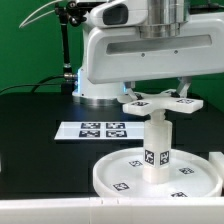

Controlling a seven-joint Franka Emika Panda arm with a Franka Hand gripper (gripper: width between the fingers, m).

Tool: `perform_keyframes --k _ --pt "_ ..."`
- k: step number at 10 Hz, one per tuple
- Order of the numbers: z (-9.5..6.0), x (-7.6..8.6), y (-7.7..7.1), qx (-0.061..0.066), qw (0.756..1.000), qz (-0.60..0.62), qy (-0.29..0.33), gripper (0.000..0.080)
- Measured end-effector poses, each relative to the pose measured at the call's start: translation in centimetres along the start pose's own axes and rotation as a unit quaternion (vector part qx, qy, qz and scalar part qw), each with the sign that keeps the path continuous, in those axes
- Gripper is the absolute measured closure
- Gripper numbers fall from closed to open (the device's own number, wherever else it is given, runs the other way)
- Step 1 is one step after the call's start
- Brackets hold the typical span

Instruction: Assemble round table

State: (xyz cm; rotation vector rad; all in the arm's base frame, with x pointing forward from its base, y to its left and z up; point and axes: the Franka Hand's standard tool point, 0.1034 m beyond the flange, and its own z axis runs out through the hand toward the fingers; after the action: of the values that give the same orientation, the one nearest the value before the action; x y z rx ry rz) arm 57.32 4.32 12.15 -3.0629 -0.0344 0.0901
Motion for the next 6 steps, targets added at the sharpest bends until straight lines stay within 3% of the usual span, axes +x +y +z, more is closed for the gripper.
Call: perform_keyframes --k 2,6 --pt "0.1 -0.5 0.0 0.001 1.0 0.001 -0.003 0.0346" --pt "0.5 0.5 0.0 -0.002 1.0 -0.001 0.0 0.0346"
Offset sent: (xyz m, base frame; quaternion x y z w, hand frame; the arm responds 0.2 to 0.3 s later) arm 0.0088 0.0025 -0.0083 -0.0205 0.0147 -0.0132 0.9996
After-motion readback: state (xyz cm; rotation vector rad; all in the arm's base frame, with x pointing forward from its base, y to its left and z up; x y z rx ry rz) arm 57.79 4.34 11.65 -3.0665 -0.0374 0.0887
